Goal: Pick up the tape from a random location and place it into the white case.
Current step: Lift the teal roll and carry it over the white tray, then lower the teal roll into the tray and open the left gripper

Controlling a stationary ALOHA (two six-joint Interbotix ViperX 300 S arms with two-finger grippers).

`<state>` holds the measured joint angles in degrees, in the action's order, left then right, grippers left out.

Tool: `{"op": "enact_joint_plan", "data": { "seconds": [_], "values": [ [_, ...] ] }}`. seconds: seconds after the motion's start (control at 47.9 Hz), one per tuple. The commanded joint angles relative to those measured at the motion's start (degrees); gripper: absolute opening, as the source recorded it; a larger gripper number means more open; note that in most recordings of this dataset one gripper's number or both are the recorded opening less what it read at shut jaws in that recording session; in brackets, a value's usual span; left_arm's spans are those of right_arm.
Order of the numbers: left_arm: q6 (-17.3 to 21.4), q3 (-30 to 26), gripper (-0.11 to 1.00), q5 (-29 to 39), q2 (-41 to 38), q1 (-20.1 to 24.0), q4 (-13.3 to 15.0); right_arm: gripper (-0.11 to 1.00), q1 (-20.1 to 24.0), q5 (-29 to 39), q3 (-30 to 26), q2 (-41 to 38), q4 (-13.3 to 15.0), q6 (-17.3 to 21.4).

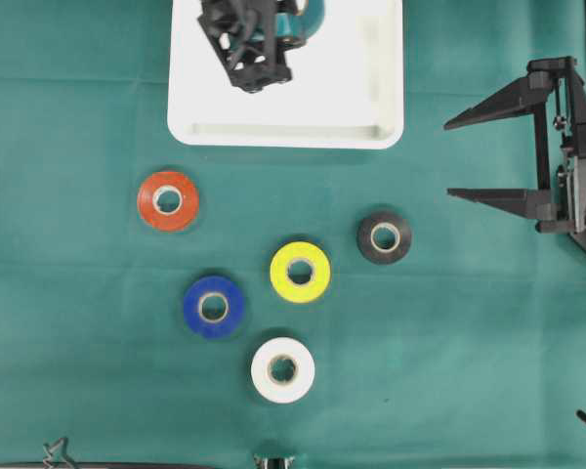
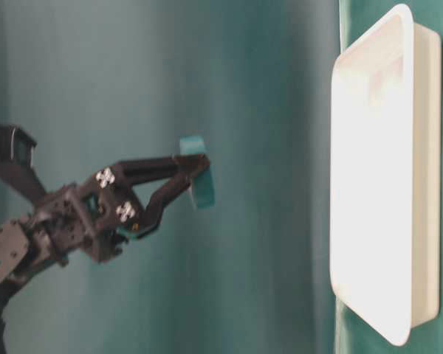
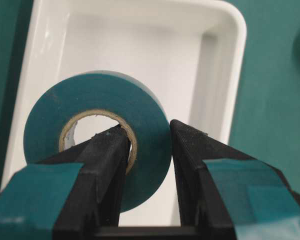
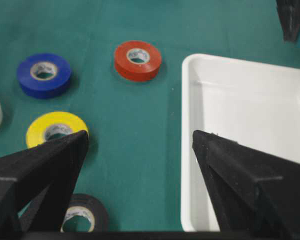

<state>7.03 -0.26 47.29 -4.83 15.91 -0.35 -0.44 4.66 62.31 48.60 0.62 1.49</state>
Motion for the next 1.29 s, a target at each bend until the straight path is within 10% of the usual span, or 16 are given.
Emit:
{"op": "enact_joint_plan", "data": {
  "seconds": [0.0, 1.274],
  "values": [
    [0.26, -3.34, 0.22, 0.0, 0.0, 0.09, -0.09, 0.91, -0.09, -0.18, -1.05, -0.18, 0.09, 0.0],
    [0.7, -2.72, 0.22, 1.93, -0.88, 0.0, -0.18, 0.91, -0.09, 0.09, -1.05, -0.18, 0.09, 0.0]
  ]
}}
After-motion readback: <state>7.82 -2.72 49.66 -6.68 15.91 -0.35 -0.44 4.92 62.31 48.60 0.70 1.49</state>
